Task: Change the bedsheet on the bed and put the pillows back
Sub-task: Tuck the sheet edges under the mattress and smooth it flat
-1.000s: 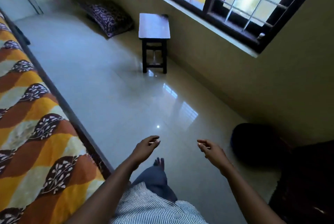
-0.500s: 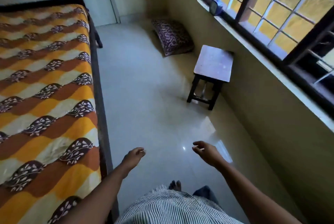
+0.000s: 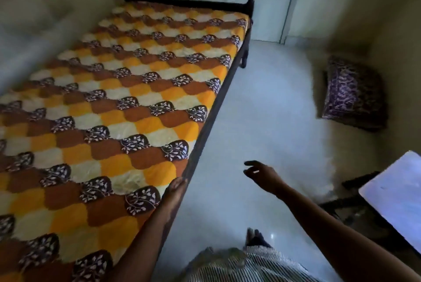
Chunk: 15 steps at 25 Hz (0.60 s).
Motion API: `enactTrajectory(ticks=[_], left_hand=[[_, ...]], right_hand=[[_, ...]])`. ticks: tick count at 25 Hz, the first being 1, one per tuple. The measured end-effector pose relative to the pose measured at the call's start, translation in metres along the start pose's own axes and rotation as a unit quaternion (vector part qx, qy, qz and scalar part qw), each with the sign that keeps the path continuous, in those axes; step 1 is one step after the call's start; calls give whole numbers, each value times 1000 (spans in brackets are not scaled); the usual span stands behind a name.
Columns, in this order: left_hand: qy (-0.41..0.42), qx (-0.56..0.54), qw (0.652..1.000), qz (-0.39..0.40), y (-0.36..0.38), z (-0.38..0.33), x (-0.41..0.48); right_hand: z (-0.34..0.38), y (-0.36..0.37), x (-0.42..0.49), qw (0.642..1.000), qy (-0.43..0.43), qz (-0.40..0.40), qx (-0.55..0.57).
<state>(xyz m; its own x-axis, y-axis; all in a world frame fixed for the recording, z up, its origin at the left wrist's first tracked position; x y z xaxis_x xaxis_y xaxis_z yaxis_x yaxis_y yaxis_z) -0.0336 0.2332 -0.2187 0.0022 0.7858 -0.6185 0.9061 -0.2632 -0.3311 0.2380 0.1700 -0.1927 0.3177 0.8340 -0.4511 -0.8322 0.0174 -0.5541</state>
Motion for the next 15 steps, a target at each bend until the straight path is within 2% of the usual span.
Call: enactTrajectory(ticks=[2,4,10,15], left_hand=[[-12,-62,996,-58,-4,-27,19],[-12,-74,991,-111,-15,-55,35],[30,-84,984,-157,-51,-96,126],[56,25,980,-189,-81,-128,233]], right_hand=[[33,-9,52,998,-43,39,-15],[69,-12,98,994,-76,69,-34],[160,10,208,982,-126,125,-67],[227,29,293,984,-115,109,-83]])
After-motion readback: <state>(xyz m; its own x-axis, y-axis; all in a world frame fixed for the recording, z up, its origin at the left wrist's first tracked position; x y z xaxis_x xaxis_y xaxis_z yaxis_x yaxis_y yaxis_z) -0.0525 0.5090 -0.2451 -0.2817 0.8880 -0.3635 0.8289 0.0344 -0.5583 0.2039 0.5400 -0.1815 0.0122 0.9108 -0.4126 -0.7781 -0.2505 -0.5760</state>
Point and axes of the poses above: each hand's wrist, its own x-axis towards the middle knuckle, its own y-axis out of the palm, z = x × y, the point moved 3 cm from there along x, towards the middle knuckle, and after that the axes turned 4 degrees about -z, right-handed, at the moved point
